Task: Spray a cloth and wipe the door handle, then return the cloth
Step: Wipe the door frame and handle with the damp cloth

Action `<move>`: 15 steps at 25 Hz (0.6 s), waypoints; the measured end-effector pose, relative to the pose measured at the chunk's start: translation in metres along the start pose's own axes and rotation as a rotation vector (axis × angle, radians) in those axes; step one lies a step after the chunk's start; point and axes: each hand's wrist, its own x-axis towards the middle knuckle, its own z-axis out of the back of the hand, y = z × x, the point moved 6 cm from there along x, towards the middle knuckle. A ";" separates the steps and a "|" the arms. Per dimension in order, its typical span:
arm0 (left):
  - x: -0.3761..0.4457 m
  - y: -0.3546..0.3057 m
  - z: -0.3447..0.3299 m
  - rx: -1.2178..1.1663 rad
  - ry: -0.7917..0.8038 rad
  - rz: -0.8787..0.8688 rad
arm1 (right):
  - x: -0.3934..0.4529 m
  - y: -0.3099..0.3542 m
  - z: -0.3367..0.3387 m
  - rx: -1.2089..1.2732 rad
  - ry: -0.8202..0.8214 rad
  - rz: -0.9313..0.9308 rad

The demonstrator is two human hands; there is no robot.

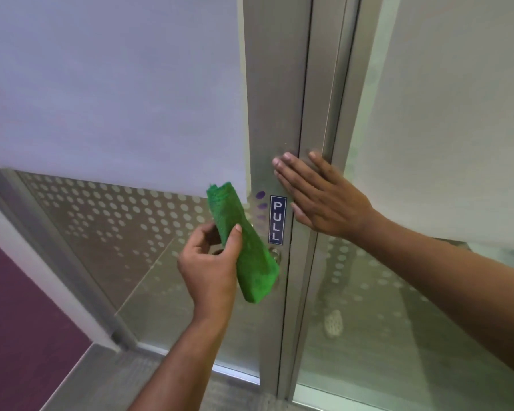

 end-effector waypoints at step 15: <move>0.035 0.038 -0.086 0.479 0.198 -0.655 | 0.005 0.006 0.000 -0.080 -0.094 0.012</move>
